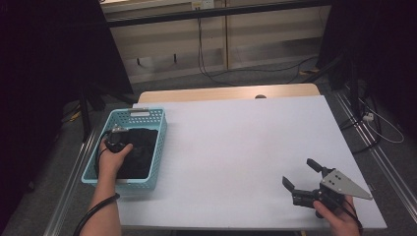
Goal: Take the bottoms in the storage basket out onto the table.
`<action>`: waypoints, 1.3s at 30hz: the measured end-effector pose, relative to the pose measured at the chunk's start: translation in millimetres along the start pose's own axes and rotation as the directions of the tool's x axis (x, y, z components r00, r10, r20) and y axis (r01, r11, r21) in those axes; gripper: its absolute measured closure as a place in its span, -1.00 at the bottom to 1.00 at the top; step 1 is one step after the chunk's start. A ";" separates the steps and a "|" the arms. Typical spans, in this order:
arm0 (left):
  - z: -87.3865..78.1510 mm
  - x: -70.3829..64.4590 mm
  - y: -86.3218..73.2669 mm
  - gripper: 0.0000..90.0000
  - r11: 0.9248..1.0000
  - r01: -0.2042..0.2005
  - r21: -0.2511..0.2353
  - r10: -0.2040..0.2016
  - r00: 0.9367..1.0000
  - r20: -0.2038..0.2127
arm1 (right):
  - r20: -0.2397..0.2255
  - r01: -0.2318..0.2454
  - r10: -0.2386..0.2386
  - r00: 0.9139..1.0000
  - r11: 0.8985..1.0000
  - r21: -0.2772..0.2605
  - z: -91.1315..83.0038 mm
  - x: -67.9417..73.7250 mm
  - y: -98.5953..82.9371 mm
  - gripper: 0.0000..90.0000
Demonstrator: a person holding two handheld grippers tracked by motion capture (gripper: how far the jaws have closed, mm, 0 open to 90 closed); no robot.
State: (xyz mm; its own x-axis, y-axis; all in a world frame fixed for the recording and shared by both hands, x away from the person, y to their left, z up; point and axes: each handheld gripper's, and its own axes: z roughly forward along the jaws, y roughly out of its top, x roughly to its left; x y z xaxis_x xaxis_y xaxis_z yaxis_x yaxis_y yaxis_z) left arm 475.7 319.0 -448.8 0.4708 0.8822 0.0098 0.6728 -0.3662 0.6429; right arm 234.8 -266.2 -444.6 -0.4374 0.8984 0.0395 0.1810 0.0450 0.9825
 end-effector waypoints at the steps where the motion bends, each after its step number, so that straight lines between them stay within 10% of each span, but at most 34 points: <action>1: 0.7 0.1 -0.7 -1.00 1.000 0.007 -0.007 -0.007 1.000 0.002 | 0.000 0.004 -0.004 1.000 1.000 0.001 -0.2 -0.2 -0.1 -0.97; 22: 6.2 -8.9 -2.6 -0.99 0.995 0.099 -0.017 -0.099 0.995 0.028 | -0.017 0.021 -0.021 1.000 1.000 0.000 -0.2 2.9 2.4 -0.97; 31: 0.6 -17.8 11.7 -0.38 0.992 0.115 0.060 -0.119 0.991 0.061 | -0.034 0.042 -0.042 0.999 0.999 0.005 2.2 6.5 3.6 -0.96; 39: 2.2 -27.0 16.5 0.44 0.971 0.224 0.087 -0.236 0.955 0.180 | -0.045 0.044 -0.044 0.998 0.999 0.003 3.4 7.9 4.3 -0.96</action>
State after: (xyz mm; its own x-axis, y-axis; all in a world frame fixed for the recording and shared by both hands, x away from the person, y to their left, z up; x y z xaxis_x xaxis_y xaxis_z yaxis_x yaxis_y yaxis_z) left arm 475.3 288.5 -440.2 0.3932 0.8757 -0.2802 0.8080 -0.1836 0.5599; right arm 235.2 -257.4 -440.7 -0.4838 0.8751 0.0040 0.1640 0.0861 0.9827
